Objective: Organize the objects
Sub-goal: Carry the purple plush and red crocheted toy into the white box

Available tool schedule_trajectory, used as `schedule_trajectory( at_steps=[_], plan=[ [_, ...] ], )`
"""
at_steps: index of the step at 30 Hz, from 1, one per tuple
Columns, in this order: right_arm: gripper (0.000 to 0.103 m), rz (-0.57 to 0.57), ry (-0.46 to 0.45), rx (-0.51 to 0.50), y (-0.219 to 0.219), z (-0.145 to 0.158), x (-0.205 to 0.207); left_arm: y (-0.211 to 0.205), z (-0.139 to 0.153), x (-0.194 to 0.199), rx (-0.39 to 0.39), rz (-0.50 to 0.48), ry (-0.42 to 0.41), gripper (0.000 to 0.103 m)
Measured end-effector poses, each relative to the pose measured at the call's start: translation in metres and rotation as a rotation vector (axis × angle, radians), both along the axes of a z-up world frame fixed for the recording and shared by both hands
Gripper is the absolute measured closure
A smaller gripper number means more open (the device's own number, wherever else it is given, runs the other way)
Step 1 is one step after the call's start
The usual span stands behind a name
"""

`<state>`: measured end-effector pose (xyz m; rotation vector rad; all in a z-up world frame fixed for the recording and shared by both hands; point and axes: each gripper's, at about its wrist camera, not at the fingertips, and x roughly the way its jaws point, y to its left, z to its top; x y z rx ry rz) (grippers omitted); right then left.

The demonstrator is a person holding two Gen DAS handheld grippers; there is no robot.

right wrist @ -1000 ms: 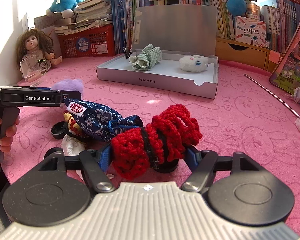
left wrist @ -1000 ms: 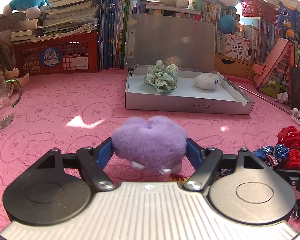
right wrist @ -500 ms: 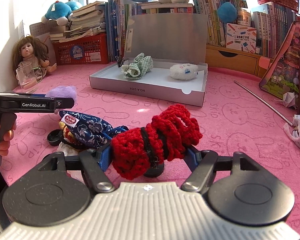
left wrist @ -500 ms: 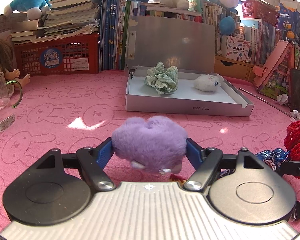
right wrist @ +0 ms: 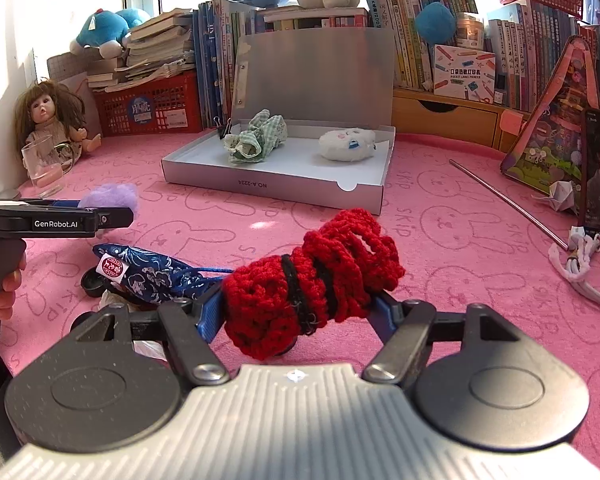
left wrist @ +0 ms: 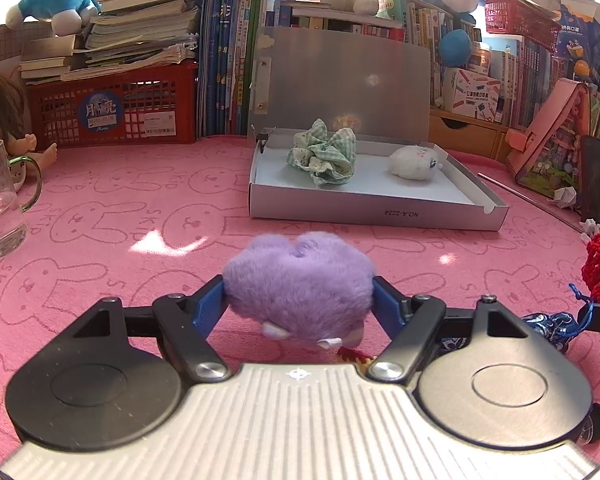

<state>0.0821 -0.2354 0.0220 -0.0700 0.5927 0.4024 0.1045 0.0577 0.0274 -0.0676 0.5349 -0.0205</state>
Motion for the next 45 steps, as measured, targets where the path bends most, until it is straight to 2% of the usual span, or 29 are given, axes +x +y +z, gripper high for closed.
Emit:
schedule_trajectory(
  at_steps=[27, 35, 45],
  plan=[
    [0.030, -0.040, -0.024, 0.016, -0.001, 0.010, 0.026, -0.009, 0.016, 0.017, 0.009, -0.049, -0.027, 0.023],
    [0.030, -0.048, -0.036, 0.021, 0.002, 0.021, 0.052, -0.012, 0.031, 0.036, 0.026, -0.066, -0.056, 0.023],
    [0.030, -0.072, -0.020, 0.066, 0.003, 0.035, 0.094, -0.009, 0.048, 0.076, 0.012, -0.055, -0.083, 0.023]
  ],
)
